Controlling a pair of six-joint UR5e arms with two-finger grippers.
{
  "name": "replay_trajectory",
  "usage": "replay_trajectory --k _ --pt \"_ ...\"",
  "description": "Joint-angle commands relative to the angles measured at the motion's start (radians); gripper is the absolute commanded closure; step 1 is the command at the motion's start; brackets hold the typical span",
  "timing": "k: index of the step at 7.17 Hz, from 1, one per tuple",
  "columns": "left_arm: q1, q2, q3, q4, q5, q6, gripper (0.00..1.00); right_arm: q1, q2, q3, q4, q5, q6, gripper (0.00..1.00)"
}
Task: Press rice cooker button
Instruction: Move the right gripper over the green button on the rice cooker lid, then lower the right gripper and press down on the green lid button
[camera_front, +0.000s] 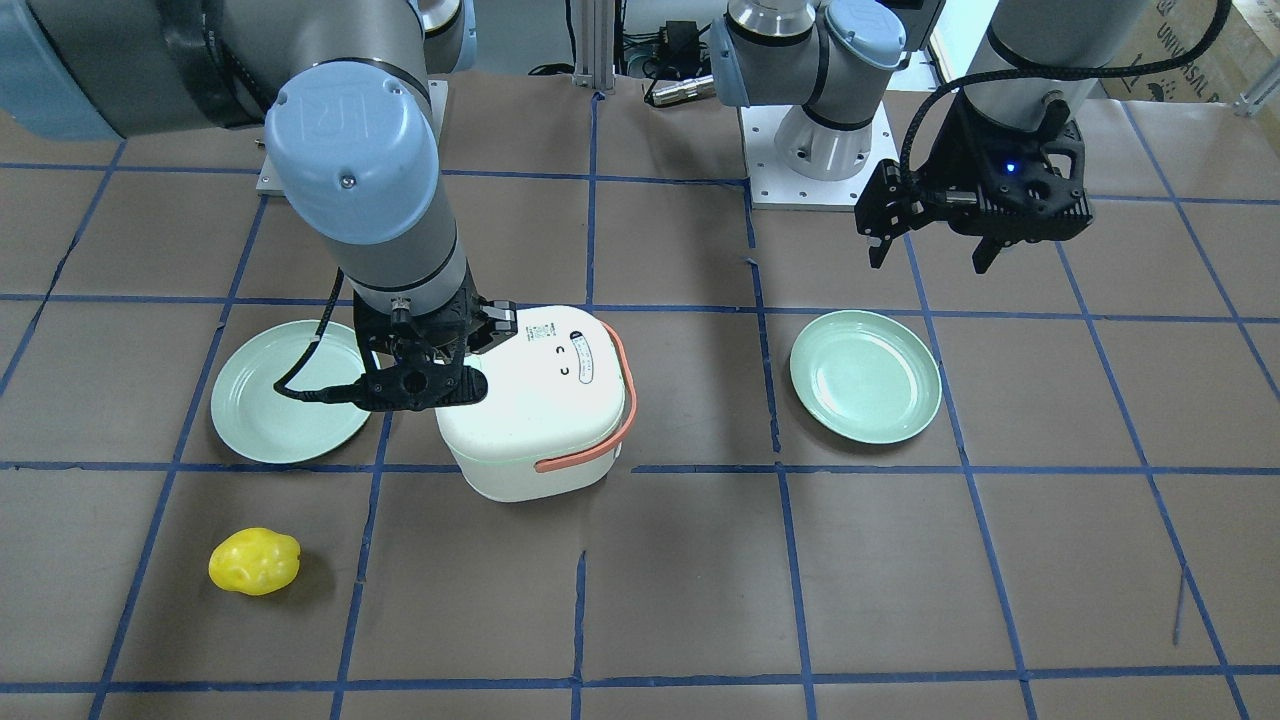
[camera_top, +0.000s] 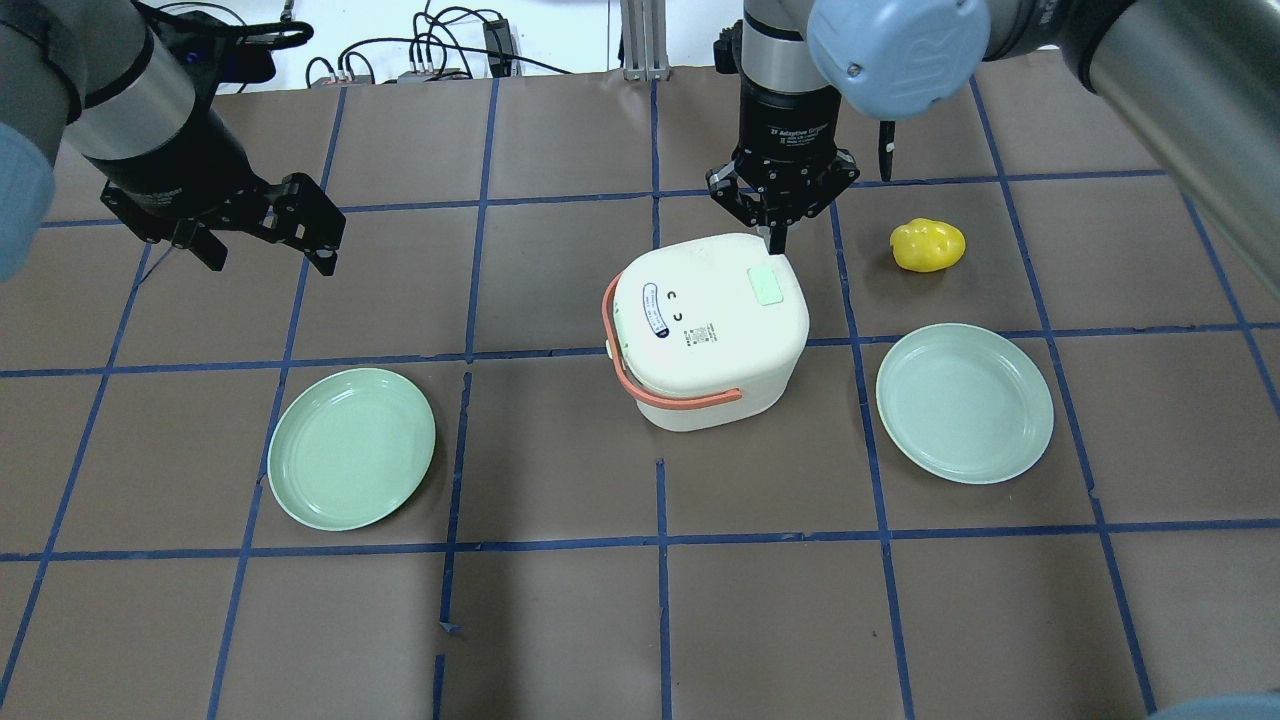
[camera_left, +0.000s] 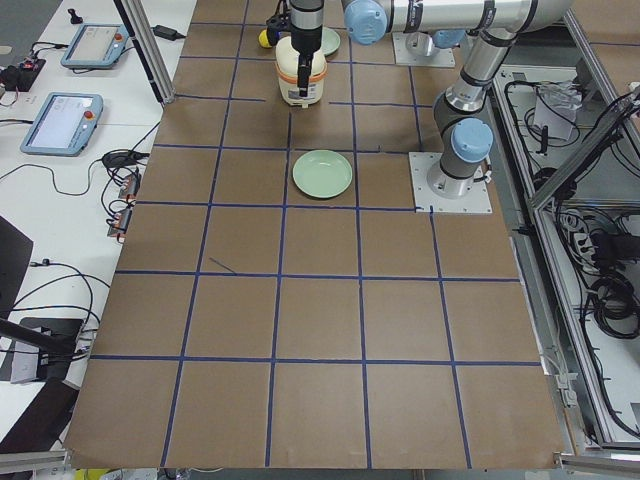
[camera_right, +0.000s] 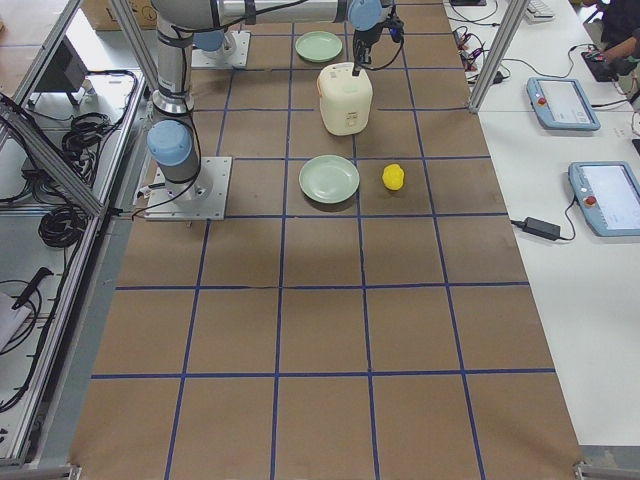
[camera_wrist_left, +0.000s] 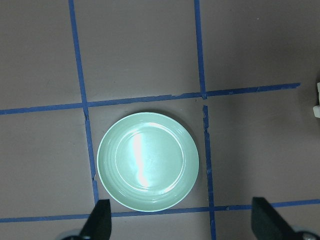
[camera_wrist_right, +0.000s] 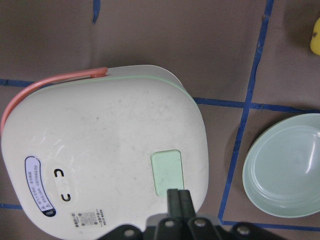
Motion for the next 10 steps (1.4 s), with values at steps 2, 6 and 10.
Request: replay_trajectory --k 2,6,10 --pt "0.000 0.000 0.000 0.000 0.000 0.000 0.00 -0.003 0.022 0.013 -0.002 -0.002 0.006 0.92" --pt "0.000 0.000 0.000 0.000 0.000 0.000 0.00 -0.002 0.041 0.024 -0.003 0.003 0.015 0.92" --pt "0.000 0.000 0.000 0.000 0.000 0.000 0.00 -0.002 0.057 0.034 -0.035 0.001 0.012 0.92"
